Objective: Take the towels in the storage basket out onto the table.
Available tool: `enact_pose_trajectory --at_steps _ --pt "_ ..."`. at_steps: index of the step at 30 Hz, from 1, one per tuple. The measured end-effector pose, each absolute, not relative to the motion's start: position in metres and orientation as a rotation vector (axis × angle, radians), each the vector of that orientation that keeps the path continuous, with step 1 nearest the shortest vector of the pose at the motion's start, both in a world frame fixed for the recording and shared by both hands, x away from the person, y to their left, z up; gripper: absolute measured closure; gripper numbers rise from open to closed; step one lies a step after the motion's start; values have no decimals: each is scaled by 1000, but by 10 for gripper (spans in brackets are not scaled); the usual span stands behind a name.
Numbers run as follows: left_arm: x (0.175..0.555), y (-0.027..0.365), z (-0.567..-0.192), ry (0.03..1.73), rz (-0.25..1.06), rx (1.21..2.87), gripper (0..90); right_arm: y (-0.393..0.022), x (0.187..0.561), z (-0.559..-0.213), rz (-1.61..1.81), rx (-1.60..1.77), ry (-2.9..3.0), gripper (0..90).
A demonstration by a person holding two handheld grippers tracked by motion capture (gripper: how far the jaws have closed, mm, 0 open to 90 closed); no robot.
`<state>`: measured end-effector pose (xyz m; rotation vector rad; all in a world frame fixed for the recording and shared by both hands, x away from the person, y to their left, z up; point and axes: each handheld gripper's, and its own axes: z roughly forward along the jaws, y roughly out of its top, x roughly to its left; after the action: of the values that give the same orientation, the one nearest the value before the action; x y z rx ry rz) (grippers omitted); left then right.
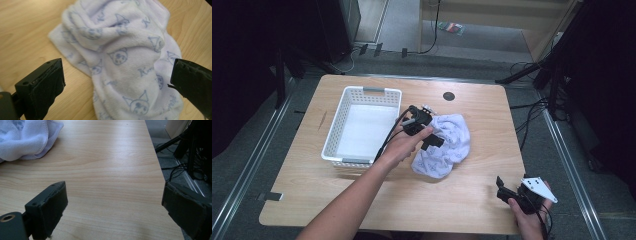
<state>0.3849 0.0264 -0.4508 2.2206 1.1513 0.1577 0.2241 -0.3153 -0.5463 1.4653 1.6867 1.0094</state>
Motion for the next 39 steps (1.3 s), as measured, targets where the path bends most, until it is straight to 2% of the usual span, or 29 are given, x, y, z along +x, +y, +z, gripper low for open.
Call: enact_pose_trajectory --at_steps 22,39 --pt "376 97 -411 1184 298 2117 0 -315 224 -546 1004 1465 1685 64" --pt "369 161 -407 1271 346 2014 0 -314 224 -546 995 1465 1686 64"
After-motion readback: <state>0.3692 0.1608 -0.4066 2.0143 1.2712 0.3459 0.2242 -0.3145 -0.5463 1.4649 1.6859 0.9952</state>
